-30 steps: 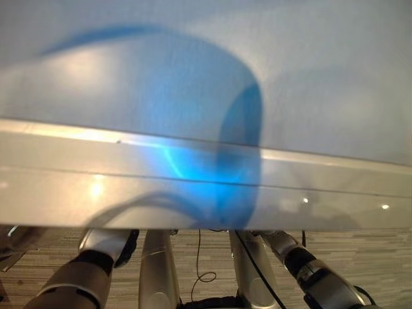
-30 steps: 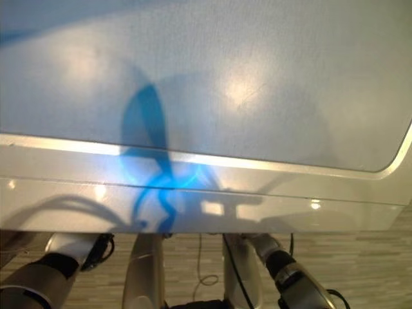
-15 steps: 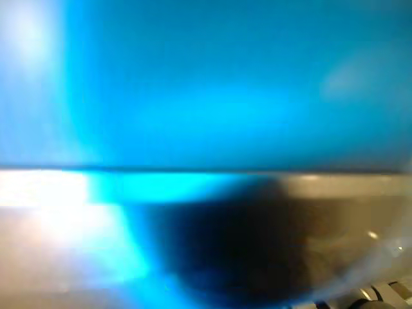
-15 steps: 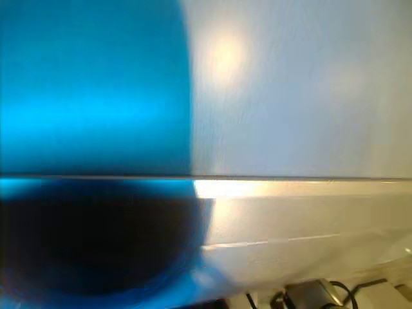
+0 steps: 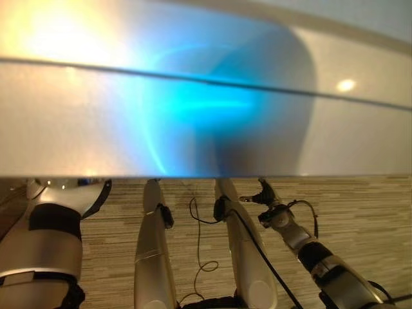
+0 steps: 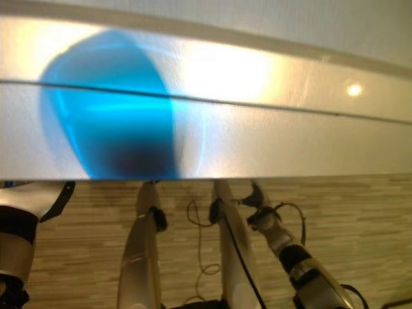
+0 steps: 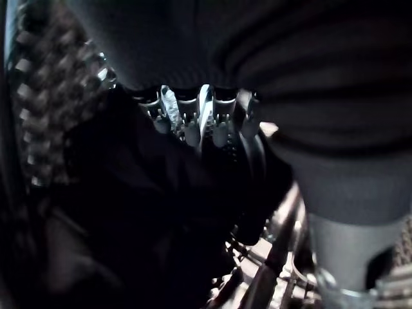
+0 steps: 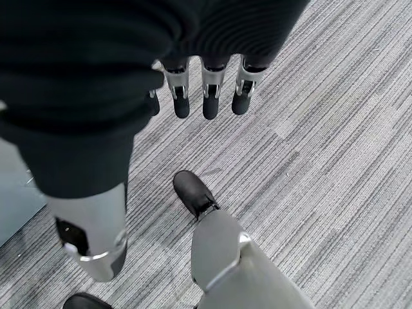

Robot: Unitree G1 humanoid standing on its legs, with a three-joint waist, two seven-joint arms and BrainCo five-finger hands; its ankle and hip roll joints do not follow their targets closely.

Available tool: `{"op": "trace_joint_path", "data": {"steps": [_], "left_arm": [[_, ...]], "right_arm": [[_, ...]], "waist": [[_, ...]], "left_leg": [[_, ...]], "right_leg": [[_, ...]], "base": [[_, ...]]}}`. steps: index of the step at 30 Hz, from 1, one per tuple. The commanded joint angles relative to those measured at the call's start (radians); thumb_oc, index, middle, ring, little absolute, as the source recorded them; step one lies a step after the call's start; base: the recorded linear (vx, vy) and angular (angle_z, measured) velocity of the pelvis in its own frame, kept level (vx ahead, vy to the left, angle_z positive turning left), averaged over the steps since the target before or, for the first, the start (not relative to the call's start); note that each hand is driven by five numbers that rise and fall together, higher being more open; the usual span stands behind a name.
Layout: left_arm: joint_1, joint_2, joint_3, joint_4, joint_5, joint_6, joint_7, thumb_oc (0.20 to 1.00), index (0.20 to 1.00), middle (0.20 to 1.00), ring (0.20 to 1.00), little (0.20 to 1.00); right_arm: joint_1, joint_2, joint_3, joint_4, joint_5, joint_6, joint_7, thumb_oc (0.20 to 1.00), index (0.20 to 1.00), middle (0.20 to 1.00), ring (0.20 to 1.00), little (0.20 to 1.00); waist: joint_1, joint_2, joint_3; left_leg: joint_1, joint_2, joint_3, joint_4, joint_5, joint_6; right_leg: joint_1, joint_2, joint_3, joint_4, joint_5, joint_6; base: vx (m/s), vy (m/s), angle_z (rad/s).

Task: Grab the laundry basket,head to the washer,open it,put in the laundry and shut it.

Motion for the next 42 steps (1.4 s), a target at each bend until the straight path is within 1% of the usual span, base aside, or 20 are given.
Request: {"op": "trace_joint_path", "data": {"steps": [1,3,4,5,6,7,11,17,19,24,27,28,30,33,34,37,38,39,40,42], "left_arm": [[0.056,0.096,0.036,-0.259,0.373,0.027,-0.082,1.0,1.0,1.0,1.0,1.0],[0.171,0.139,0.063,-0.383,0.457,0.042,-0.106,1.0,1.0,1.0,1.0,1.0],[0.3,0.144,0.121,-0.463,0.49,0.045,-0.127,1.0,1.0,1.0,1.0,1.0],[0.312,0.147,0.131,-0.472,0.493,0.048,-0.13,1.0,1.0,1.0,1.0,1.0],[0.475,0.143,0.204,-0.566,0.489,0.044,-0.17,1.0,1.0,1.0,1.0,1.0],[0.488,0.145,0.215,-0.575,0.491,0.047,-0.173,1.0,1.0,1.0,1.0,1.0],[0.902,0.039,0.432,-0.729,0.426,0.029,-0.247,1.0,1.0,1.0,1.0,1.0],[1.146,-0.025,0.492,-0.751,0.399,0.031,-0.325,1.0,1.0,1.0,1.0,1.0],[1.294,-0.077,0.532,-0.631,0.33,0.019,-0.351,1.0,1.0,1.0,1.0,1.0],[1.397,-0.154,0.581,-0.285,0.323,0.035,-0.318,1.0,1.0,1.0,1.0,1.0],[1.446,-0.187,0.632,-0.1,0.32,0.047,-0.309,1.0,1.0,1.0,1.0,1.0],[1.458,-0.227,0.674,0.017,0.299,0.049,-0.298,1.0,1.0,1.0,1.0,1.0],[1.467,-0.253,0.711,0.065,0.274,0.049,-0.291,1.0,1.0,1.0,1.0,1.0],[1.455,-0.28,0.711,0.13,0.277,0.05,-0.281,1.0,1.0,1.0,1.0,1.0],[1.421,-0.304,0.683,0.176,0.287,0.063,-0.277,1.0,1.0,1.0,1.0,1.0],[1.395,-0.316,0.665,0.176,0.279,0.067,-0.273,1.0,1.0,1.0,1.0,1.0],[1.393,-0.317,0.667,0.176,0.278,0.067,-0.273,1.0,1.0,1.0,1.0,1.0],[1.377,-0.314,0.642,0.148,0.275,0.069,-0.275,1.0,1.0,1.0,1.0,1.0],[1.375,-0.315,0.633,0.138,0.267,0.067,-0.277,1.0,1.0,1.0,1.0,1.0],[1.371,-0.312,0.62,0.119,0.256,0.064,-0.28,1.0,1.0,1.0,1.0,1.0]], "right_arm": [[0.122,-0.027,-0.023,0.029,0.007,-0.009,0.029,1.0,1.0,1.0,1.0,1.0],[0.119,-0.02,-0.023,0.062,0.007,-0.002,0.037,1.0,1.0,1.0,1.0,1.0],[0.122,-0.011,-0.029,0.093,0.004,0.009,0.047,1.0,1.0,1.0,1.0,1.0],[0.123,-0.013,-0.024,0.094,0.004,0.008,0.046,1.0,1.0,1.0,1.0,1.0],[0.14,-0.006,-0.041,0.119,-0.005,0.02,0.064,1.0,1.0,1.0,1.0,1.0],[0.142,-0.008,-0.036,0.118,-0.005,0.02,0.064,1.0,1.0,1.0,1.0,1.0],[0.181,0.002,-0.066,0.163,-0.032,0.05,0.108,1.0,1.0,1.0,1.0,1.0],[0.246,0.005,-0.088,0.185,-0.071,0.066,0.174,1.0,1.0,1.0,1.0,1.0],[0.336,-0.014,-0.17,0.205,-0.049,0.066,0.216,1.0,1.0,1.0,1.0,1.0],[0.407,-0.038,-0.42,0.328,0.155,0.04,0.195,1.0,1.0,1.0,1.0,1.0],[0.445,-0.133,-0.581,0.305,0.212,0.032,0.154,1.0,1.0,1.0,1.0,1.0],[0.469,-0.211,-0.673,0.139,0.202,0.022,0.122,1.0,1.0,1.0,1.0,1.0],[0.493,-0.274,-0.775,-0.068,0.171,0.006,0.073,1.0,1.0,1.0,1.0,1.0],[0.488,-0.329,-0.854,-0.221,0.13,-0.004,0.031,1.0,1.0,1.0,1.0,1.0],[0.441,-0.406,-0.914,-0.396,0.072,-0.019,-0.011,1.0,1.0,1.0,1.0,1.0],[0.385,-0.447,-0.919,-0.526,0.016,-0.019,-0.036,1.0,1.0,1.0,1.0,1.0],[0.383,-0.447,-0.919,-0.53,0.014,-0.015,-0.036,1.0,1.0,1.0,1.0,1.0],[0.327,-0.488,-0.899,-0.588,-0.024,-0.024,-0.048,1.0,1.0,1.0,1.0,1.0],[0.273,-0.519,-0.88,-0.606,-0.038,-0.032,-0.064,1.0,1.0,1.0,1.0,1.0],[0.171,-0.559,-0.82,-0.632,-0.061,-0.036,-0.067,1.0,1.0,1.0,1.0,1.0]], "waist": [[0.025,0.047,-0.086],[0.04,0.052,-0.088],[0.059,0.052,-0.084],[0.054,0.055,-0.084],[0.071,0.053,-0.092],[0.067,0.055,-0.092],[0.09,0.053,-0.107],[0.099,0.05,-0.127],[0.093,0.039,-0.171],[0.072,0.033,-0.268],[0.064,0.031,-0.326],[0.058,0.022,-0.353],[0.056,0.02,-0.375],[0.065,0.016,-0.398],[0.067,0.019,-0.417],[0.064,0.022,-0.414],[0.064,0.021,-0.413],[0.066,0.032,-0.403],[0.075,0.034,-0.401],[0.089,0.031,-0.404]], "left_leg": [[0.109,0.019,-0.044,0.026,-0.185,-0.075],[0.127,0.019,-0.044,0.023,-0.185,-0.076],[0.137,0.019,-0.033,0.033,-0.164,-0.07],[0.141,0.02,-0.032,0.032,-0.164,-0.071],[0.174,0.019,-0.031,0.035,-0.171,-0.07],[0.179,0.019,-0.03,0.034,-0.172,-0.07],[0.291,0.015,-0.016,0.036,-0.197,-0.068],[0.418,0.018,-0.009,0.078,-0.246,-0.054],[0.53,0.035,-0.014,0.104,-0.28,-0.045],[0.653,0.037,-0.014,0.09,-0.307,-0.034],[0.715,0.029,-0.003,0.08,-0.327,-0.029],[0.753,0.018,0.014,0.083,-0.353,-0.021],[0.791,0.009,0.026,0.085,-0.38,-0.011],[0.819,-0.009,0.036,0.075,-0.394,0.005],[0.853,-0.039,0.019,0.063,-0.413,0.033],[0.867,-0.057,-0.005,0.058,-0.413,0.056],[0.863,-0.059,-0.004,0.057,-0.407,0.057],[0.874,-0.066,-0.04,0.055,-0.408,0.081],[0.879,-0.069,-0.047,0.052,-0.406,0.087],[0.893,-0.08,-0.064,0.035,-0.406,0.089]], "right_leg": [[0.04,-0.033,0.033,0.134,-0.21,0.118],[0.062,-0.034,0.032,0.127,-0.208,0.116],[0.077,-0.035,0.019,0.128,-0.186,0.104],[0.081,-0.034,0.019,0.126,-0.186,0.104],[0.114,-0.035,0.018,0.127,-0.189,0.1],[0.118,-0.034,0.018,0.125,-0.188,0.1],[0.23,-0.035,0.019,0.116,-0.199,0.093],[0.361,-0.043,0.025,0.137,-0.222,0.086],[0.503,-0.042,0.034,0.117,-0.237,0.084],[0.637,-0.036,0.057,0.055,-0.231,0.095],[0.701,-0.051,0.07,0.017,-0.213,0.106],[0.734,-0.066,0.091,-0.002,-0.197,0.12],[0.756,-0.077,0.108,-0.005,-0.192,0.133],[0.761,-0.091,0.123,0.004,-0.177,0.148],[0.756,-0.105,0.124,0.111,-0.174,0.157],[0.717,-0.109,0.148,0.242,-0.117,0.159],[0.711,-0.11,0.15,0.244,-0.112,0.158],[0.665,-0.075,0.198,0.365,-0.124,0.144],[0.64,-0.067,0.207,0.395,-0.124,0.142],[0.618,-0.058,0.203,0.361,-0.15,0.132]], "base": [[-0.05,0.002,0.01],[-0.07,0.024,0.04],[-0.1,0.025,0.11],[-0.11,0.034,0.1],[-0.01,0.017,0.08],[-0.02,0.034,0.03],[-0.02,0.066,0.04],[0.05,0.05,-0.01],[0.15,0.065,-0.07],[0.18,0.076,-0.1],[0.21,0.139,-0.16],[0.24,0.203,-0.19],[0.2,0.204,-0.3],[0.13,0.191,-0.45],[0.08,0.201,-0.17],[0.04,0.166,0.09],[0.06,0.156,0.08],[0.03,0.138,0.24],[0.08,0.16,0.15],[0.1,0.047,0.08]]}}
